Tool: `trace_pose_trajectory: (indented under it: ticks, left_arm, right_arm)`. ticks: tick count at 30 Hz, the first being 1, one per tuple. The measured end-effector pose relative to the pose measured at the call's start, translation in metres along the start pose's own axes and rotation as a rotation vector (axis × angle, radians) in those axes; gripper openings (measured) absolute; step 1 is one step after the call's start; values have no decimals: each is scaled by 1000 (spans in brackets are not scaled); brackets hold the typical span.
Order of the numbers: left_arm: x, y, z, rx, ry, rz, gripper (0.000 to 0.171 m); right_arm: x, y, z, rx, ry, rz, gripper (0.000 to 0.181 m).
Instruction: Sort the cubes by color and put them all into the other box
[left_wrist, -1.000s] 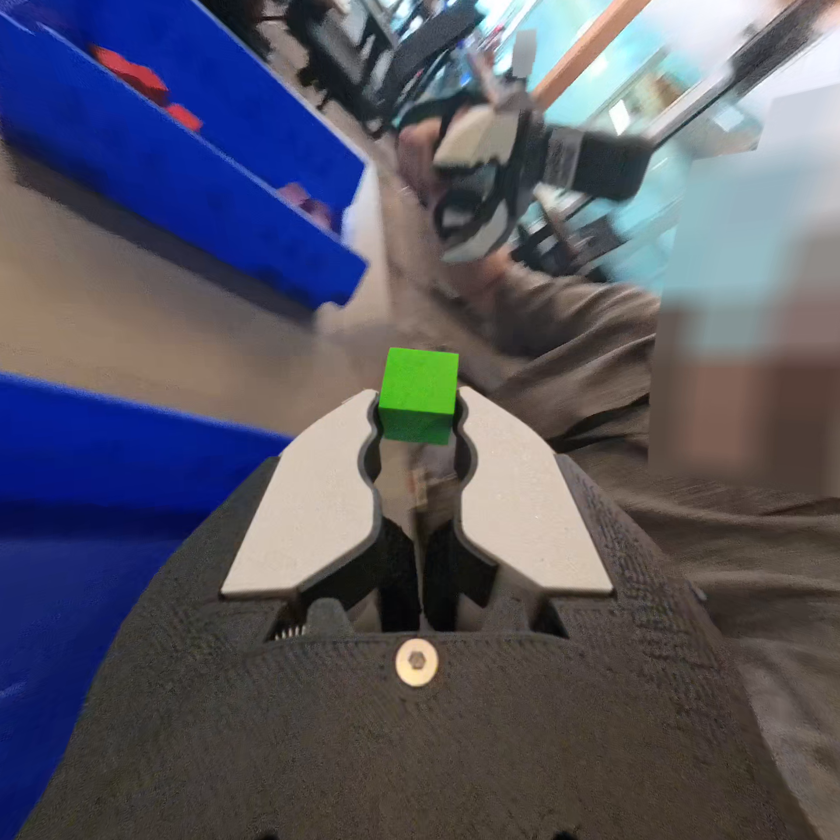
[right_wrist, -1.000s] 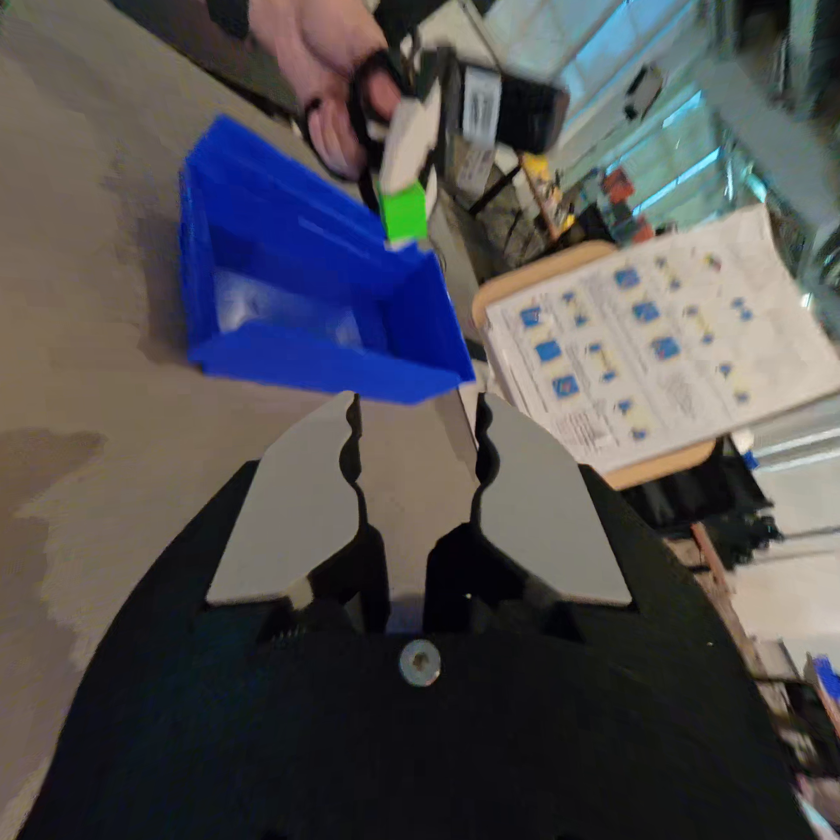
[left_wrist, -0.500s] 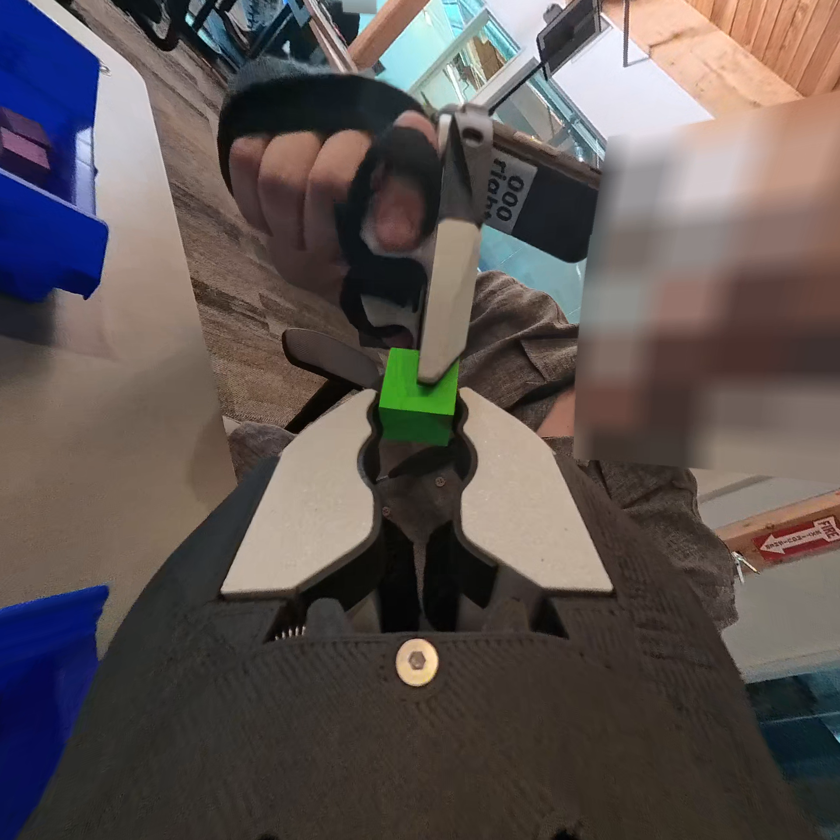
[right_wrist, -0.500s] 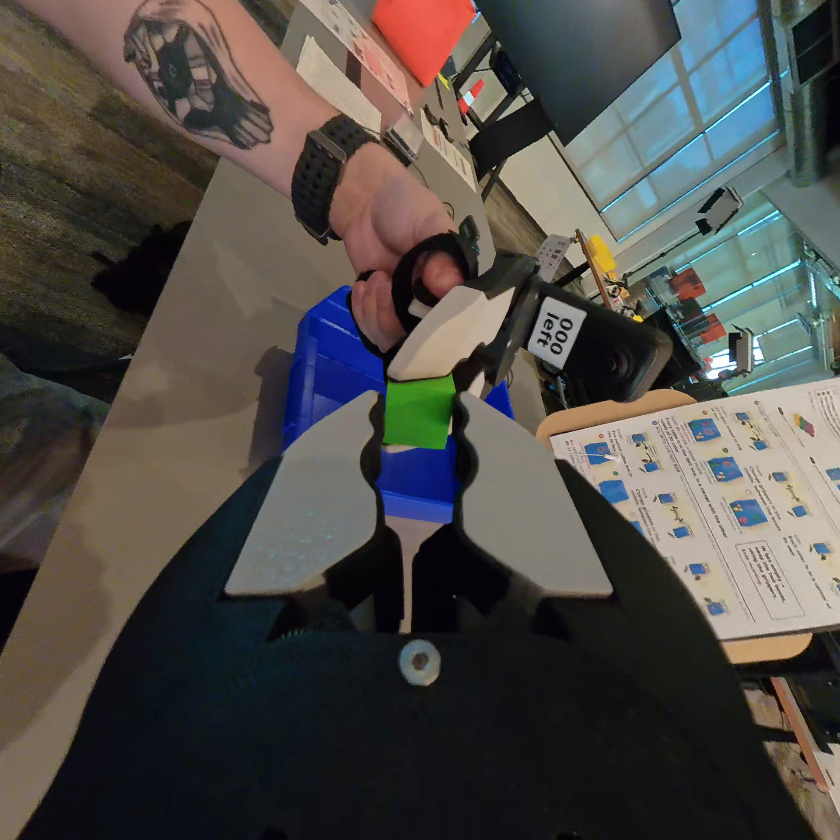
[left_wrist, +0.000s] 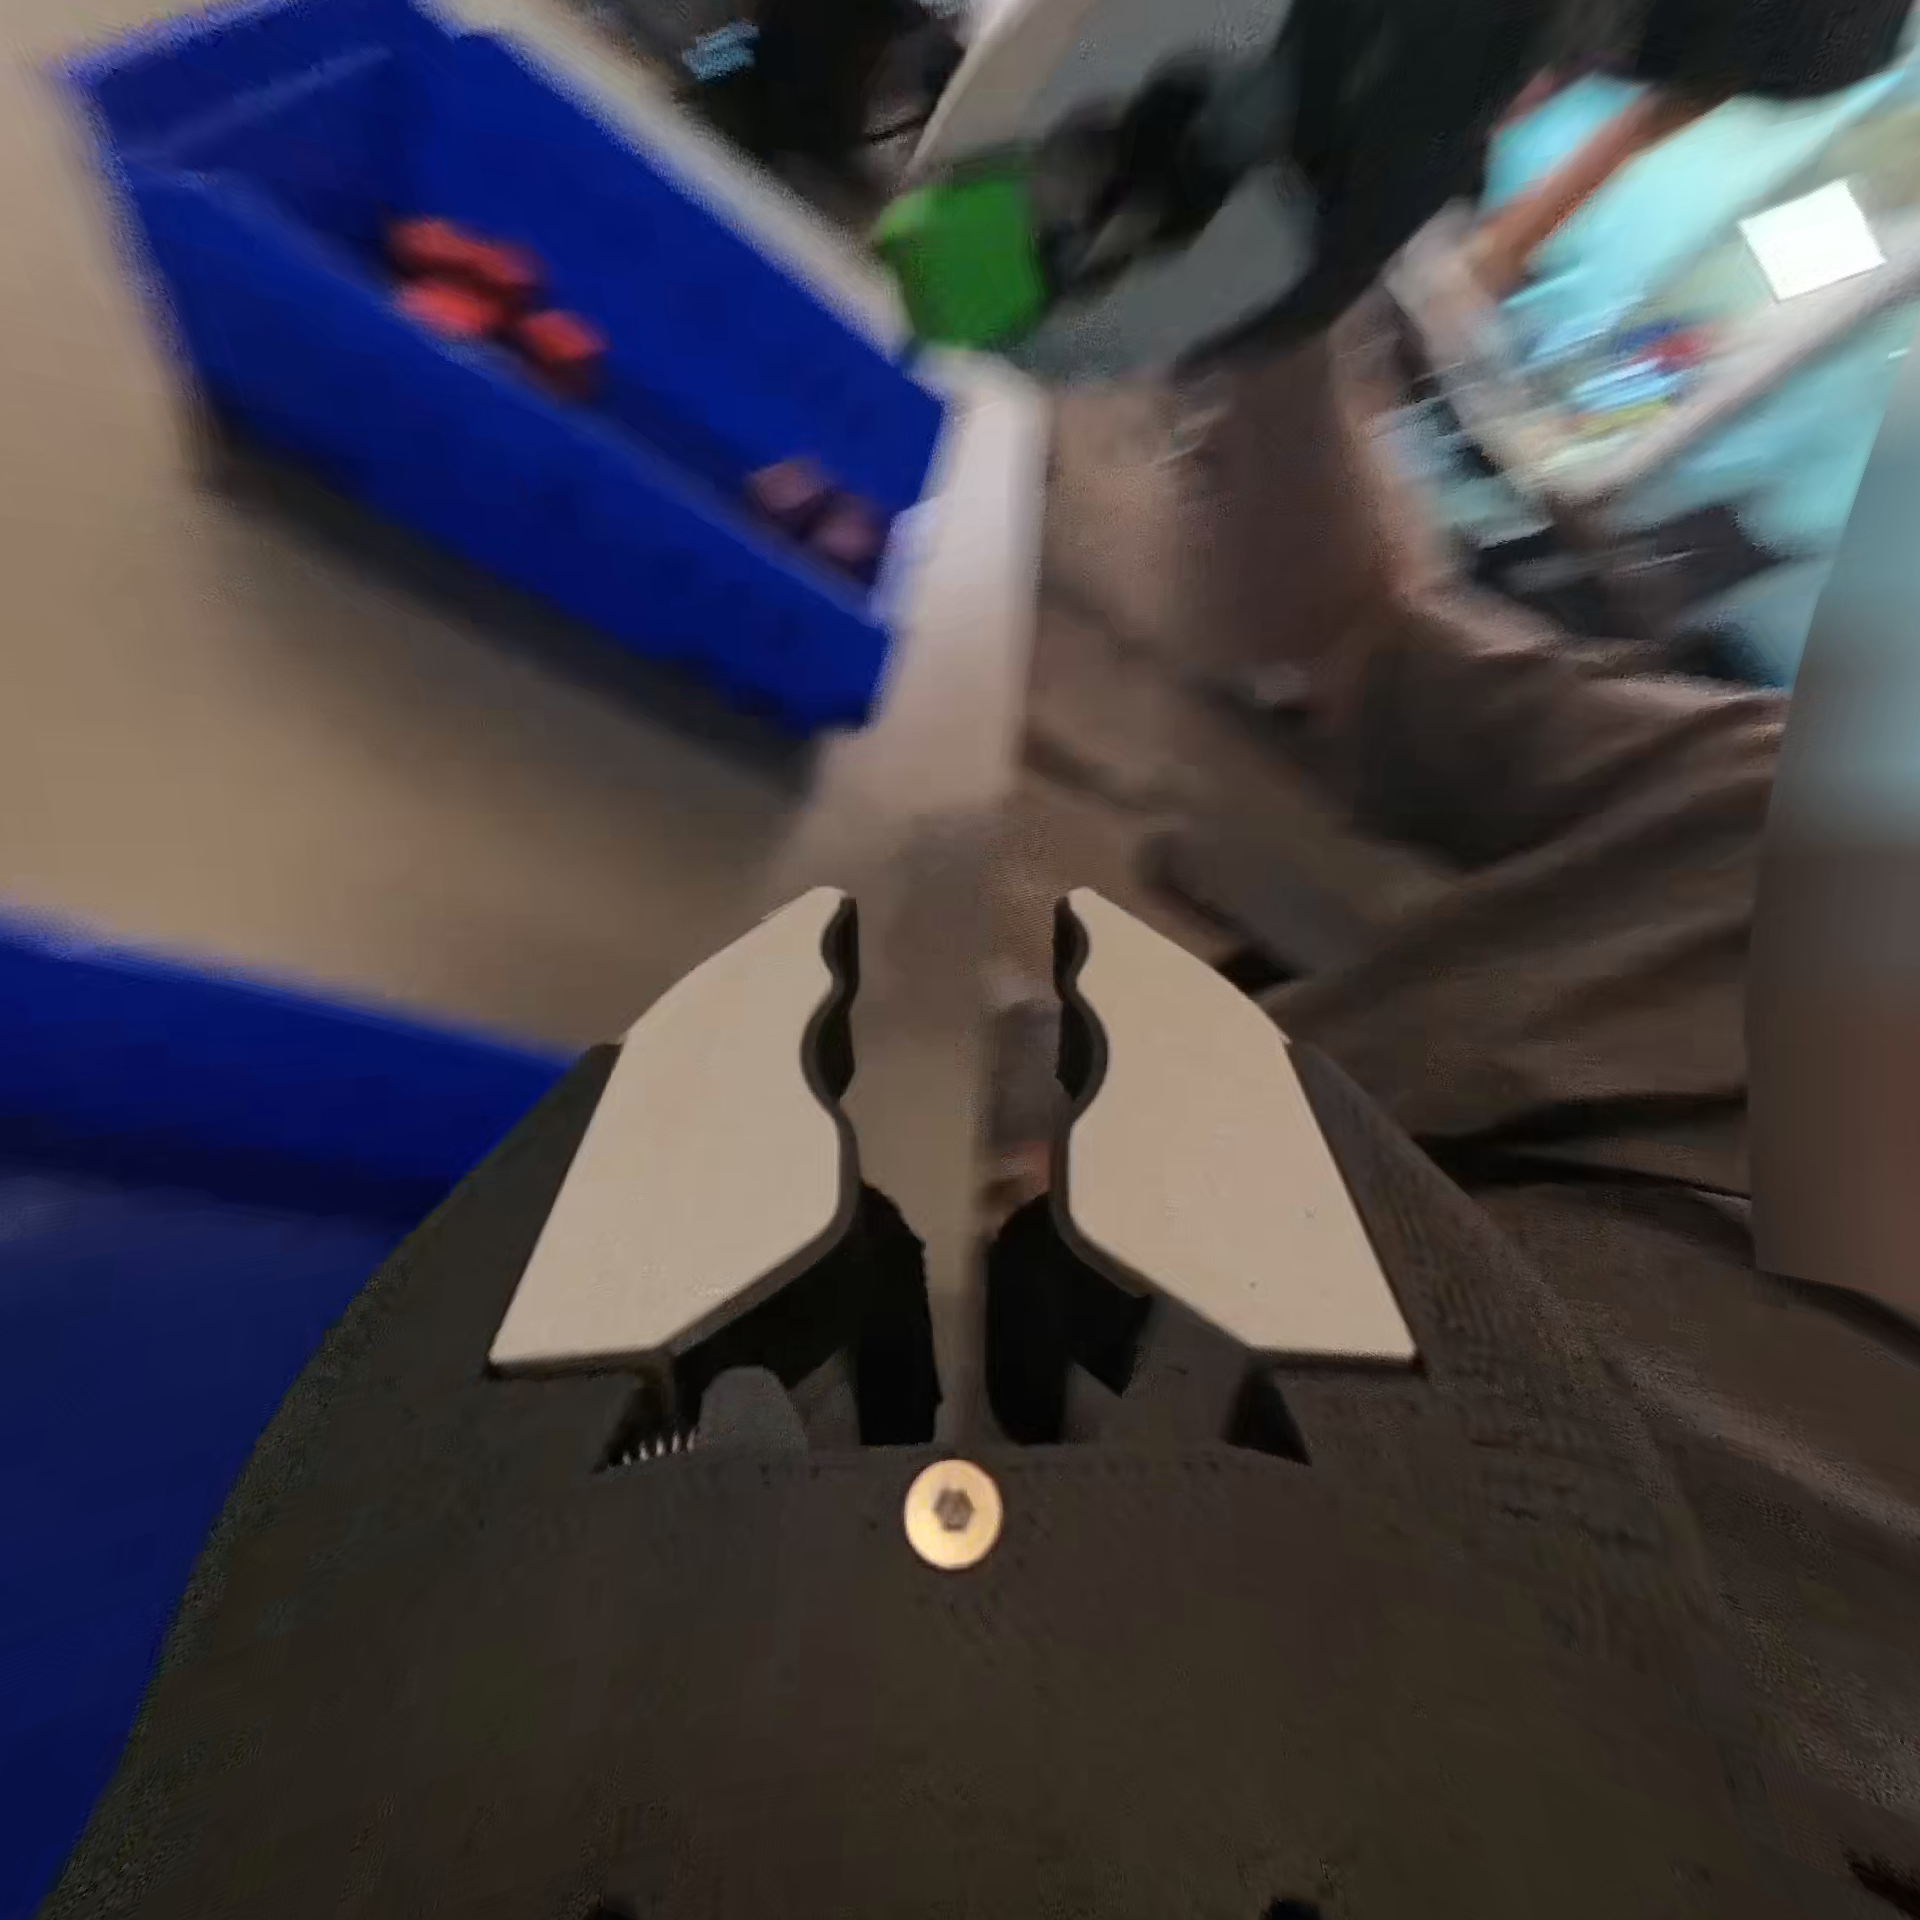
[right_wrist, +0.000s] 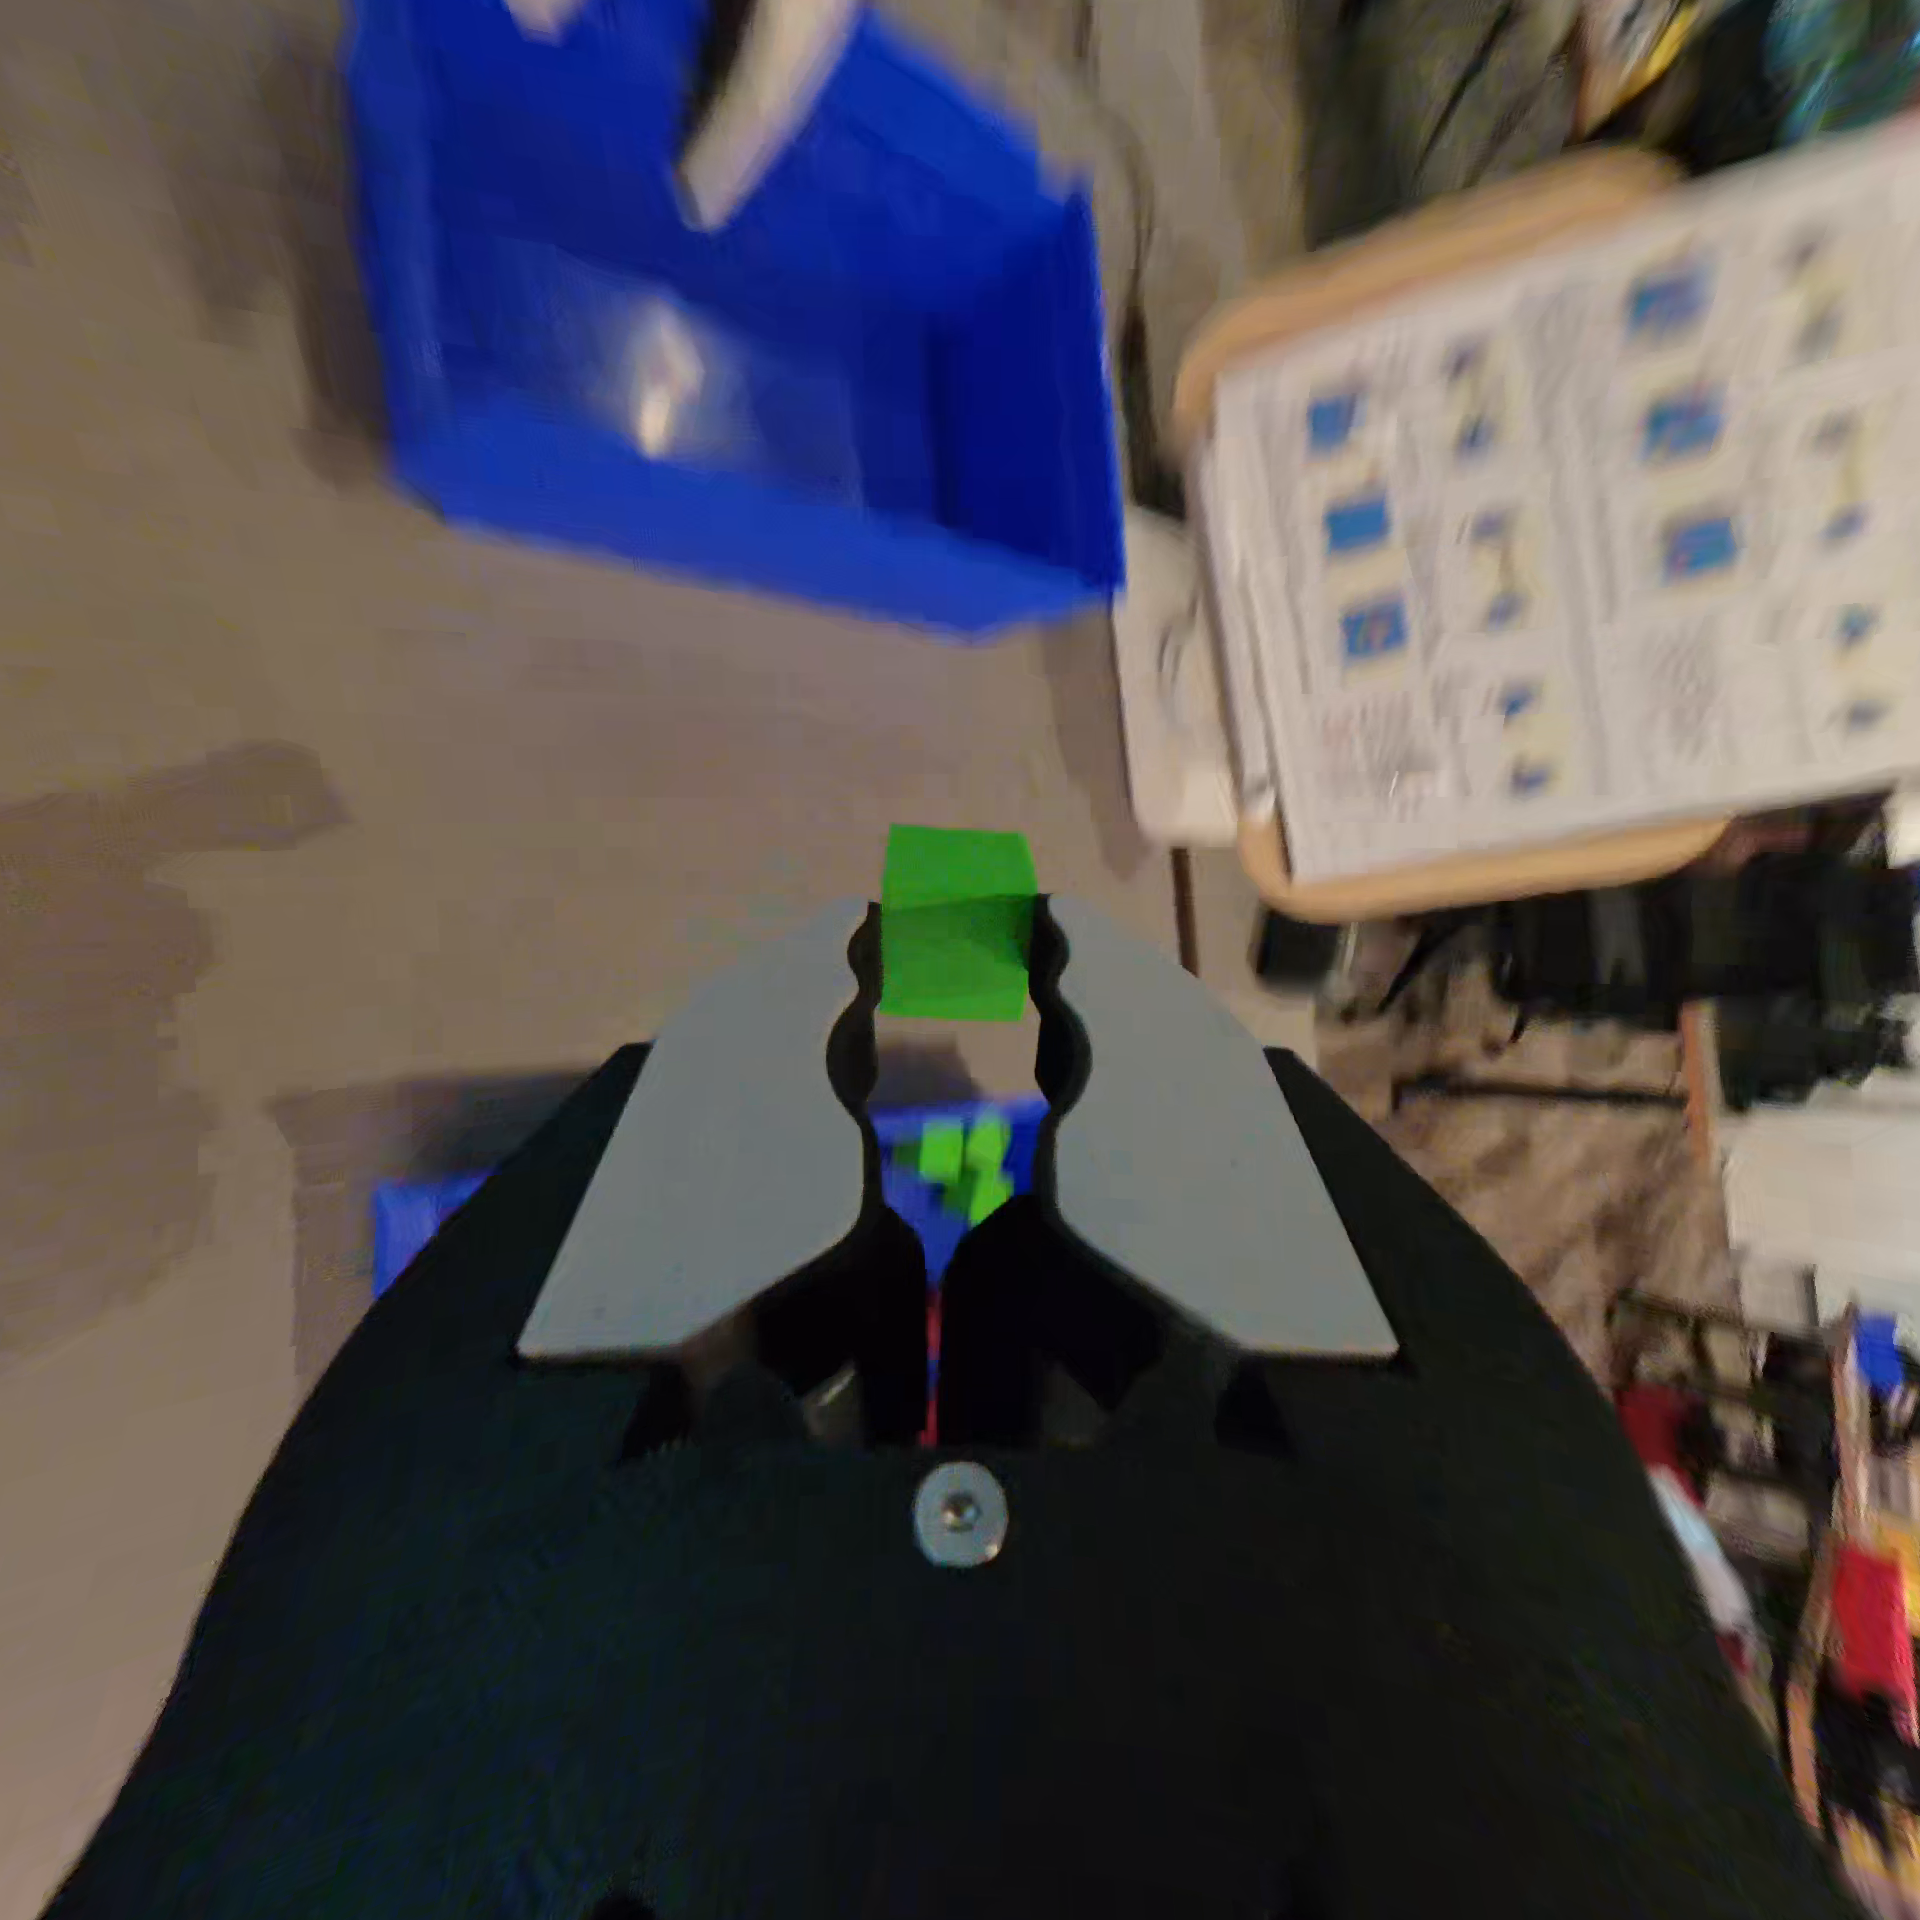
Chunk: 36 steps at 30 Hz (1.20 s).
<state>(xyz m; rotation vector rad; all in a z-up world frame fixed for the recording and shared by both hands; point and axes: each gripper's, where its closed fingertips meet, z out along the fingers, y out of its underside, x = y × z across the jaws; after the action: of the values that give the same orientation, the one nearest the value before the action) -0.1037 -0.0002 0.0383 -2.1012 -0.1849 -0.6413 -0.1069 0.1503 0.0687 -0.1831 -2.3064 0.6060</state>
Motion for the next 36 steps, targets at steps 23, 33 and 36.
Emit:
trace_pose_trajectory:
  ticks: [23,33,36]
  left_arm:
    - [-32,9,-49,190,-562,275,47]
    - [-36,14,-63,204,-586,257,47]
    - [-31,12,-67,227,-583,250,47]
  right_arm:
    - [-15,247,131,-501,-441,248,27]
    - [-21,258,137,-628,-464,334,46]
    - [-22,249,122,-662,-469,367,47]
